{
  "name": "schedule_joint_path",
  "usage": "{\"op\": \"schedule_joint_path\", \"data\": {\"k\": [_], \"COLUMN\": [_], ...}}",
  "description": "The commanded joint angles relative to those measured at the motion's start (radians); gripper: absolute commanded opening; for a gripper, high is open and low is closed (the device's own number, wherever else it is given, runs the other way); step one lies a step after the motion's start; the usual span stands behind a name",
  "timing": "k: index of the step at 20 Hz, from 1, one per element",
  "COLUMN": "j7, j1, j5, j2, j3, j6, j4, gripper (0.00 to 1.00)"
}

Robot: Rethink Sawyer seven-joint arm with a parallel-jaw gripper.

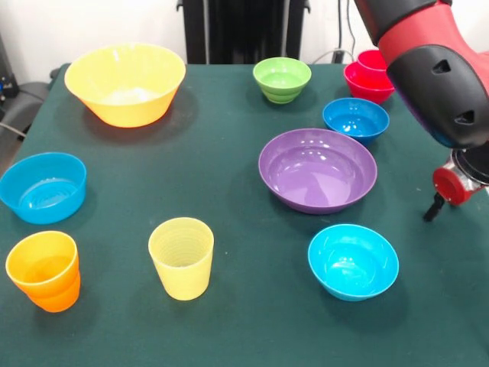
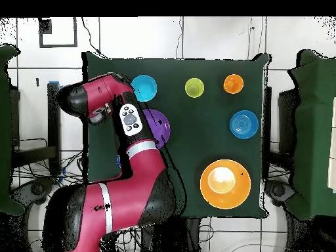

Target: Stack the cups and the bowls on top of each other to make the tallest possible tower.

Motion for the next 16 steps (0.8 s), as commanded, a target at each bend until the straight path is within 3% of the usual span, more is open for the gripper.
{"op": "schedule_joint_path", "data": {"k": [1,8,16], "j7": [-0.063,-0.050,-0.102], "j1": [-0.014,-0.025,-0.053], "j5": [-0.025,-0.018,-0.025], "j2": [0.025,0.036,0.054], "j3": [-0.013,-0.009,0.004], "j6": [-0.039,-0.069,-0.096], "j4": [0.078,0.102,0.091], "gripper": [1.00,1.00,1.00]}}
